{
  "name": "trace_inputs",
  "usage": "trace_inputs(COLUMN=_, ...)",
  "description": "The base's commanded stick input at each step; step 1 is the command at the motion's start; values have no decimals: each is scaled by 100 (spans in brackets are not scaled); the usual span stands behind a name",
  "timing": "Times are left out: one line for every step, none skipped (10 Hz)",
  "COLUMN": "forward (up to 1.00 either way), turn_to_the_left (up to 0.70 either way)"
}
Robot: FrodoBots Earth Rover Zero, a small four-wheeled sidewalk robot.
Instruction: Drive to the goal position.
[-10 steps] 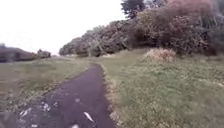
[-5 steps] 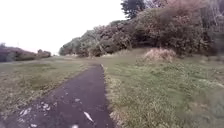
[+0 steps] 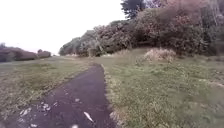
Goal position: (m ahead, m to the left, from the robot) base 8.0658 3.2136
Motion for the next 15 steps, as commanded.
trace_inputs(forward=85, turn_to_the_left=0)
trace_inputs(forward=85, turn_to_the_left=0)
trace_inputs(forward=85, turn_to_the_left=1)
trace_inputs(forward=85, turn_to_the_left=12)
trace_inputs(forward=85, turn_to_the_left=33)
trace_inputs(forward=85, turn_to_the_left=33)
trace_inputs(forward=85, turn_to_the_left=33)
trace_inputs(forward=85, turn_to_the_left=33)
trace_inputs(forward=85, turn_to_the_left=29)
trace_inputs(forward=85, turn_to_the_left=0)
trace_inputs(forward=85, turn_to_the_left=0)
trace_inputs(forward=85, turn_to_the_left=0)
trace_inputs(forward=85, turn_to_the_left=0)
trace_inputs(forward=85, turn_to_the_left=0)
trace_inputs(forward=85, turn_to_the_left=0)
